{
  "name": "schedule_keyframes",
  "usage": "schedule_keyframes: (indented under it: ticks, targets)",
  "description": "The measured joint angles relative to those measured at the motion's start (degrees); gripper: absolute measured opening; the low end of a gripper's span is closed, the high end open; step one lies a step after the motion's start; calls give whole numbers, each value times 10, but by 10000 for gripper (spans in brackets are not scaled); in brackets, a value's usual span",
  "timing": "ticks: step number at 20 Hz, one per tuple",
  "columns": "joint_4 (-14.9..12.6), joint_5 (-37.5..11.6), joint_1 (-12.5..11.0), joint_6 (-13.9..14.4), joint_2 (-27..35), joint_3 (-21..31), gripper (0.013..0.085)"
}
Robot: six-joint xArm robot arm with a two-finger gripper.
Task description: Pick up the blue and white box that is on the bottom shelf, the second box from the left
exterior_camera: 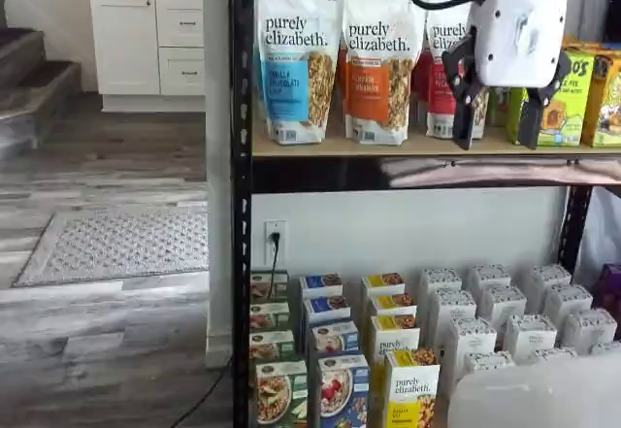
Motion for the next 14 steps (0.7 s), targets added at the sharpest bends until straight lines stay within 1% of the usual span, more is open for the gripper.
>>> schedule_keyframes:
  ticks: [2, 8, 14]
  targets:
    - [-1, 5, 1, 0, 3, -3, 850]
    - [0, 0, -7, -7, 1, 3, 850]
    - [-1, -26, -16, -17, -4, 31, 850]
